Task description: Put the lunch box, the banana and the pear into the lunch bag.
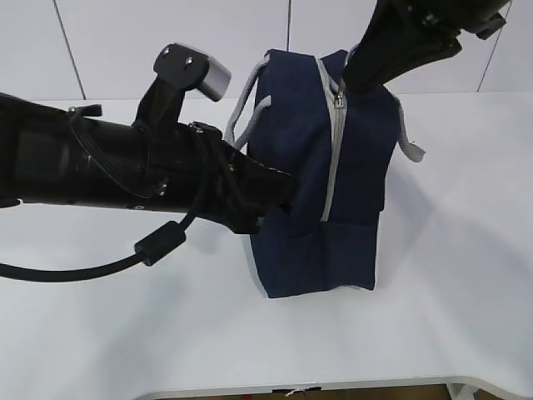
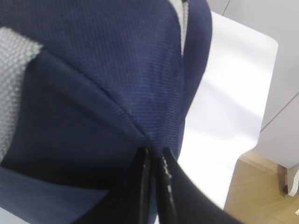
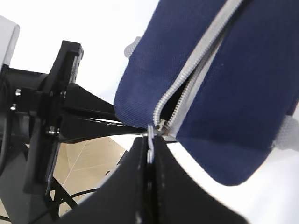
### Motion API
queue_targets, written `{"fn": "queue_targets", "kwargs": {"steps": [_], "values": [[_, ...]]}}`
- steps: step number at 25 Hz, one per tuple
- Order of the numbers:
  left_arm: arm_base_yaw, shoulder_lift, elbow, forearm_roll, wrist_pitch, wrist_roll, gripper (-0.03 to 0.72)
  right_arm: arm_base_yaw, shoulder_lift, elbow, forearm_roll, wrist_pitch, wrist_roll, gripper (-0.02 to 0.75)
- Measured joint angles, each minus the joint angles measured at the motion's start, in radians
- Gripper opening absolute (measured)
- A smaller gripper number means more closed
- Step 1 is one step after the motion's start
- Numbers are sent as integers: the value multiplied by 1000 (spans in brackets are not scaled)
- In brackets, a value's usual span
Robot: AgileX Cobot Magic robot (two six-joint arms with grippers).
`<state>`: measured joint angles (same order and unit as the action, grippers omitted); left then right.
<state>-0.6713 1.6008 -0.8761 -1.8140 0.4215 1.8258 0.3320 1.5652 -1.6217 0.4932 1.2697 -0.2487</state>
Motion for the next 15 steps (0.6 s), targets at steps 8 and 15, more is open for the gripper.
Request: {"fn": "queue_targets", "kwargs": {"steps": [8, 15], "values": [[0, 0, 0, -4, 4, 0, -18, 2, 4, -21, -60, 9, 36, 18], [0, 0, 0, 0, -4, 1, -18, 2, 55, -51, -67, 7, 44, 18]]}}
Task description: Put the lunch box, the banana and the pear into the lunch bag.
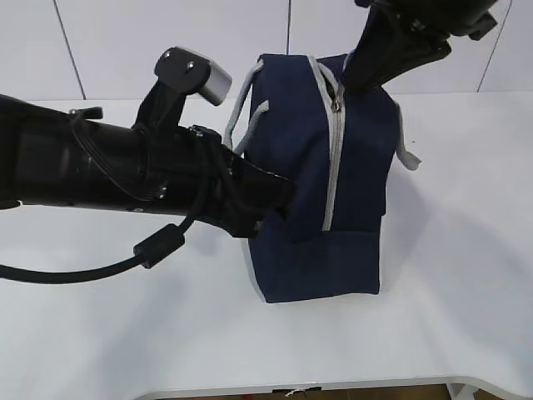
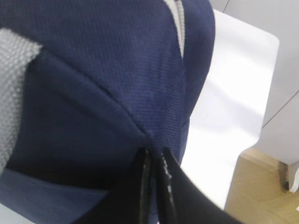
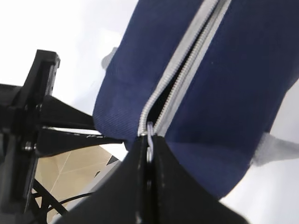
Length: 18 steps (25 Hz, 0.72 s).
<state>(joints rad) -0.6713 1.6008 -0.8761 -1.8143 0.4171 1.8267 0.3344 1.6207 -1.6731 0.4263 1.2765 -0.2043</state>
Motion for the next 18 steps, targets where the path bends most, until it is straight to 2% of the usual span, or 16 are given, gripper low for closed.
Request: {"fn": "queue_targets", "kwargs": {"steps": [18], "values": [[0, 0, 0, 23, -25, 0, -18, 0, 146, -158, -31, 2, 24, 18]]}}
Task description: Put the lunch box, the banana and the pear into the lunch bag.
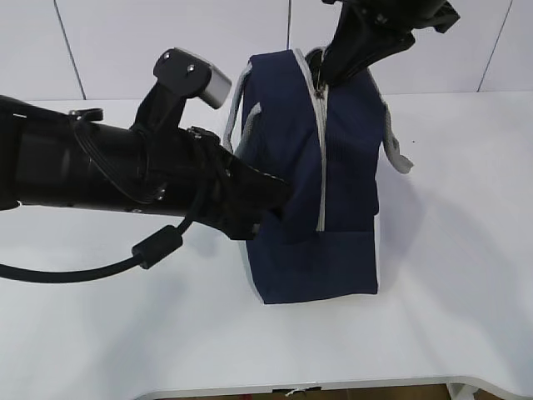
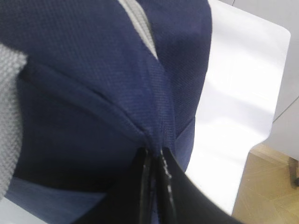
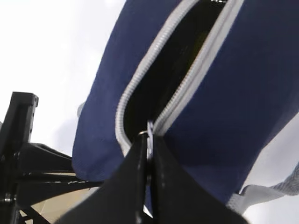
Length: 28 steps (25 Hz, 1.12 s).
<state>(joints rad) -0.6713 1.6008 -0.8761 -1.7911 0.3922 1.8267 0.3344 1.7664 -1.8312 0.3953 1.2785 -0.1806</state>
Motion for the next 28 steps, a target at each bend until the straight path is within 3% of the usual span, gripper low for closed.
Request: {"fn": "queue_targets", "kwargs": {"steps": [15, 28], "values": [[0, 0, 63, 0, 4, 0, -19, 0, 19, -32, -18, -2, 42, 18], [0, 0, 63, 0, 4, 0, -19, -13, 160, -242, -29, 0, 61, 18]]}}
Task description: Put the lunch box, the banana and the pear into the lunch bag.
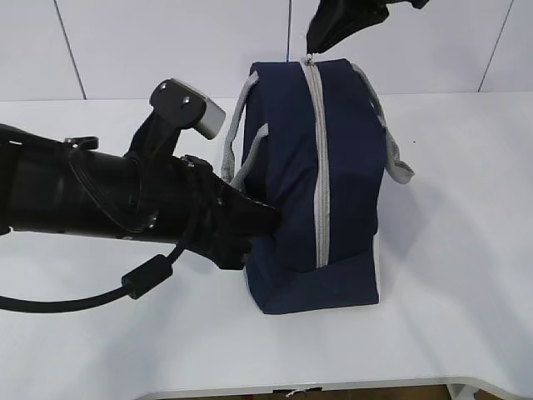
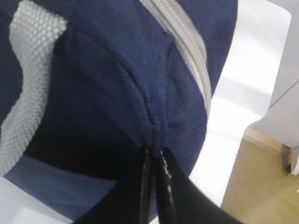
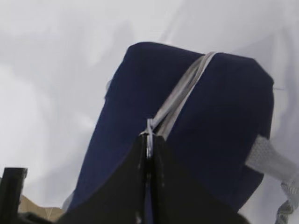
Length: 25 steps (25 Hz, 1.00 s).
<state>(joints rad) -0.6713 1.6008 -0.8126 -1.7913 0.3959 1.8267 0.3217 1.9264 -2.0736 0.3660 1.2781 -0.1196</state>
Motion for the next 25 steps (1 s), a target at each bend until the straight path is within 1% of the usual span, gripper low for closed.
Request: {"fn": "queue_targets", "kwargs": {"steps": [10, 19, 25], "values": [[0, 0, 0, 0, 8, 0, -19, -39, 91, -74, 0, -2, 2, 18], [0, 0, 0, 0, 9, 0, -20, -39, 198, -216, 0, -4, 2, 18], [0, 0, 0, 0, 9, 0, -20, -55, 266, -293, -1, -6, 4, 18]]}}
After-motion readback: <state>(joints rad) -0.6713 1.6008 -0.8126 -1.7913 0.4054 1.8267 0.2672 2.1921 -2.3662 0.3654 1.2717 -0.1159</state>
